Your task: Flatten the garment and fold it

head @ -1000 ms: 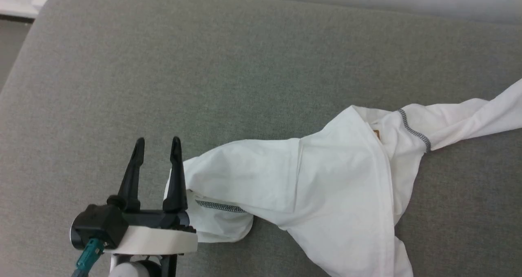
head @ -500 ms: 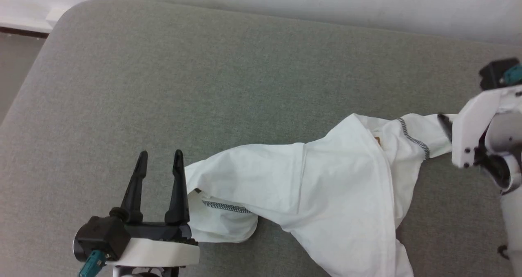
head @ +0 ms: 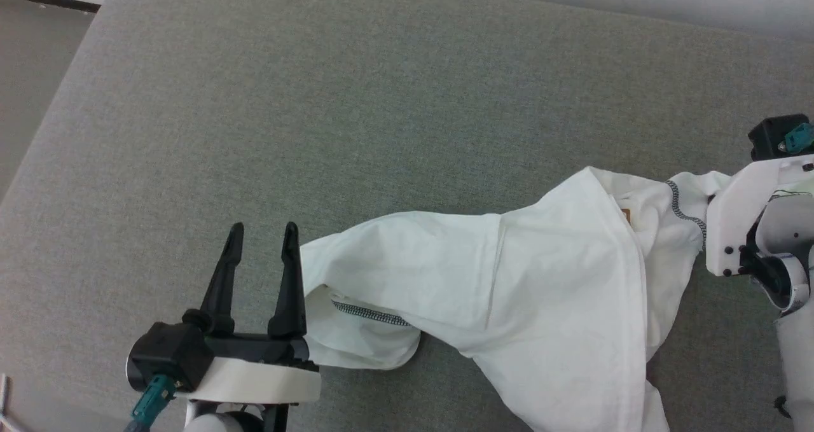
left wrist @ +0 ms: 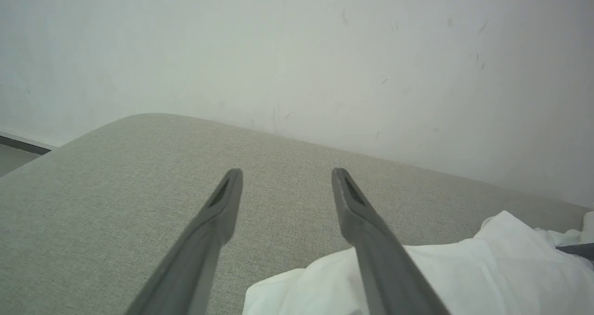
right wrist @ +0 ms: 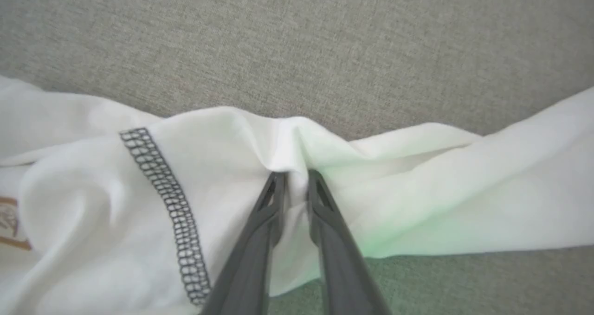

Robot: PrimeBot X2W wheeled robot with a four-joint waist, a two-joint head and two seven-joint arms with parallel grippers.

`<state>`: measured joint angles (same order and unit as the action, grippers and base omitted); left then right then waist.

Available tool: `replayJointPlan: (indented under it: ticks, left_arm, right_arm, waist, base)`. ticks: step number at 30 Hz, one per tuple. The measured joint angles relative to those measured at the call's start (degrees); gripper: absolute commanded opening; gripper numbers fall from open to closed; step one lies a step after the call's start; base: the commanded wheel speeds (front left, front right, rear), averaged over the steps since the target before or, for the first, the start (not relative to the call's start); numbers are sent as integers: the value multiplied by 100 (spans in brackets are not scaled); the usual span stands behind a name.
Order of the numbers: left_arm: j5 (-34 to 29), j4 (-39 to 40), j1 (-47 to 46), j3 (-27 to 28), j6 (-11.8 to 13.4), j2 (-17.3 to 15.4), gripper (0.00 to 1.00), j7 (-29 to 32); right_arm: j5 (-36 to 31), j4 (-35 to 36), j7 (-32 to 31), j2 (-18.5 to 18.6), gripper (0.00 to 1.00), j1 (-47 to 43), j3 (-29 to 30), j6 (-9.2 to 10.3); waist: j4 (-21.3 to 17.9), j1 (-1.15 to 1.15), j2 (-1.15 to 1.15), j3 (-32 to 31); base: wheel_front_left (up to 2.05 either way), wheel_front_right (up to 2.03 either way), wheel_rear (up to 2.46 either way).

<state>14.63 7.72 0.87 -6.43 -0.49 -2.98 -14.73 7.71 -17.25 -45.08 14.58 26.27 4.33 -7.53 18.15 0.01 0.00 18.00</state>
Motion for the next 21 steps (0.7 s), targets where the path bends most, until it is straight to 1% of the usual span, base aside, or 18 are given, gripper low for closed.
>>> replayJointPlan:
  ticks: [4, 6, 10, 14, 16, 19, 20, 21]
  left_arm:
    - [0, -76, -24, -20, -4, 0, 100, 0]
    - [0, -99, -19, -22, -4, 0, 100, 0]
    - [-1, -86, 14, -41, -4, 0, 100, 0]
    - [0, -42, 26, -59, -4, 0, 100, 0]
    - [12, -34, 23, -74, -4, 0, 100, 0]
    - [36, -33, 12, -91, -4, 0, 100, 0]
    - [57, -34, 6, -98, -4, 0, 100, 1]
    - [63, -35, -14, -105, -4, 0, 100, 1]
  right_arm:
    - [-23, -65, 235, -48, 0, 71, 36, 1]
    - [-87, -49, 380, -11, 0, 203, 42, 0]
    - [-319, 66, 497, 364, 0, 661, 130, -2]
    - [-670, 174, 637, 946, 0, 1084, 286, -1]
    - [-812, 162, 711, 1084, 0, 1239, 446, -1]
    - [-1002, 52, 829, 1109, 1, 1324, 635, -1]
    - [-1046, -7, 858, 1072, 17, 1323, 670, -1]
    - [-1079, -71, 890, 1013, 27, 1321, 708, -1]
  waist:
    - [1, 0, 0, -107]
    - [-18, 0, 0, -203]
    - [-63, -1, 0, -383]
    - [-87, -1, 0, -360]
    - [-92, 0, 0, -281]
    - [-73, 0, 0, -122]
    - [-64, 0, 0, -66]
    - [-56, 0, 0, -10]
  base:
    - [0, 0, 0]
    - [0, 0, 0]
    - [0, 0, 0]
    - [0, 0, 0]
    - [0, 0, 0]
    - [0, 0, 0]
    - [0, 0, 0]
    - [0, 0, 0]
